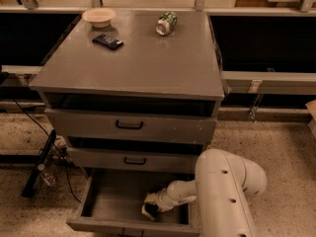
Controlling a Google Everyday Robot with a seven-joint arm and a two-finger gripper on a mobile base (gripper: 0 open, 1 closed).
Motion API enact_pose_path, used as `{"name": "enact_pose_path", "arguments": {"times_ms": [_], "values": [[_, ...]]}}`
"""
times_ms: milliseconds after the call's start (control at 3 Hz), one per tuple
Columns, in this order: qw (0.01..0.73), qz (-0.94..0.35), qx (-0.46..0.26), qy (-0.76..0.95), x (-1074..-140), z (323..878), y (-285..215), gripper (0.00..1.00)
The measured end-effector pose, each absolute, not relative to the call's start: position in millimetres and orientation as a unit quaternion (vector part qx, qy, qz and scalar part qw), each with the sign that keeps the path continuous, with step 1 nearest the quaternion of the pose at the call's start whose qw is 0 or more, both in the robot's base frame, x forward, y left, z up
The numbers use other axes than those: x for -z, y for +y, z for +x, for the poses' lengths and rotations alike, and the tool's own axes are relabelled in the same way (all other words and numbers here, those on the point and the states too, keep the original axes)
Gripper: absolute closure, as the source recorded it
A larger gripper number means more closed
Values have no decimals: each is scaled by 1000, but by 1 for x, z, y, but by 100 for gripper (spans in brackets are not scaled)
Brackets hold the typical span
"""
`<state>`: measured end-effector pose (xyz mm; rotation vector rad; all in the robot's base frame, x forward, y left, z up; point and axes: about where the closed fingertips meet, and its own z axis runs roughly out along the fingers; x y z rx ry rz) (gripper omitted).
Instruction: Place sponge into bottom drawer
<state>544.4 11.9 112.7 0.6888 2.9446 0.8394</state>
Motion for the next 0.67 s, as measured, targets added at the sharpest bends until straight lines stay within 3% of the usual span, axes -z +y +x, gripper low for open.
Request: {"name": "enact_pose_path", "arguments": {"times_ms": [667], "values": [[2, 219, -267, 938, -113, 544, 12, 45]]}}
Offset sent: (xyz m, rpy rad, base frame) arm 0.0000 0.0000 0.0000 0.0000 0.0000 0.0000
